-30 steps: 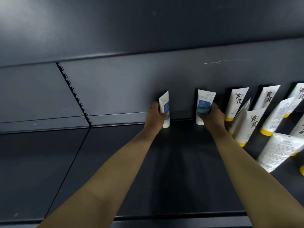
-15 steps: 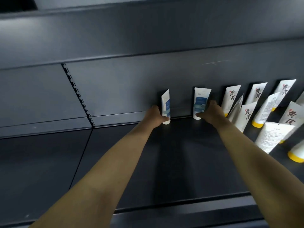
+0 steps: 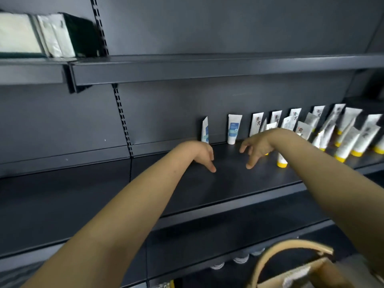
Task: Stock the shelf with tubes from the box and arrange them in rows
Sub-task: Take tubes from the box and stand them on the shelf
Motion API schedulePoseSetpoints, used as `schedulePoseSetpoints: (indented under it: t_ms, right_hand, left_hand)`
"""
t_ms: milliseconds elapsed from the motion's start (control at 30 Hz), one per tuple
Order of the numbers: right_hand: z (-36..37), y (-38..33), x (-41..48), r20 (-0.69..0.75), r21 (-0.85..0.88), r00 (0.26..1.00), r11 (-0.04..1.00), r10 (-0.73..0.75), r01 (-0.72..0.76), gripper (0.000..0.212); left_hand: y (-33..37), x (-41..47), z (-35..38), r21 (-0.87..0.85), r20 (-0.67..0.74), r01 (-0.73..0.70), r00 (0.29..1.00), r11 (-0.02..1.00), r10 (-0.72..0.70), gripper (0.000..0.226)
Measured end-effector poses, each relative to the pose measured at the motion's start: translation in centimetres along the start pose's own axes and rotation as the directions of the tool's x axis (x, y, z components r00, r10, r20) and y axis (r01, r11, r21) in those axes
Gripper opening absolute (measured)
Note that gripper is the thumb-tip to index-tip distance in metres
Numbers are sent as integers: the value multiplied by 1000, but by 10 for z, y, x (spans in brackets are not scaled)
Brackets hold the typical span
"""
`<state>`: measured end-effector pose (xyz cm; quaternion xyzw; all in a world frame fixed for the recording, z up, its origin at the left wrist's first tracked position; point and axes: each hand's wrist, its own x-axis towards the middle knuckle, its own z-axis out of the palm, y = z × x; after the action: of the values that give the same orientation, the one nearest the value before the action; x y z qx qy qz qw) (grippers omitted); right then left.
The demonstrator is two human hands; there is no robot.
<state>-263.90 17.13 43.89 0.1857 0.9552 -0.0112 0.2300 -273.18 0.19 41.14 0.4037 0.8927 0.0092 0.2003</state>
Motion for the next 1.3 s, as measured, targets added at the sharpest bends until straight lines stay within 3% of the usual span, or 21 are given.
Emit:
schedulePoseSetpoints:
  t_ms: [100,467,733,1033,1200,1300]
  right_hand:
    - [17,-6,-49,58,-26,997,999,43,-42,80]
    - [90,64,-172,203,-101,939,960,277,-261,89]
    - [175,166,-200,190,92,913,919,361,-383,88]
    - [309,262,-163,218,271,944,914,248,-303,87]
    - [375,286,-135,291,351,951,914,101,-205,74]
    - [420,287,-103,262,348,963,925,58,-150,72]
  left_hand:
    - [25,-32,13,27,101,-66,993,997,63,63]
    - [142,-76,57,193,170,-350,932,917,320,69]
    - [235,-35,99,139,254,-430,886,892,387,71]
    - [315,40,236,15,421,-314,863,949,279,67]
    - [310,66,324,-15,463,-174,872,985,161,71]
    - [296,80,370,-77,519,-76,848,994,105,69]
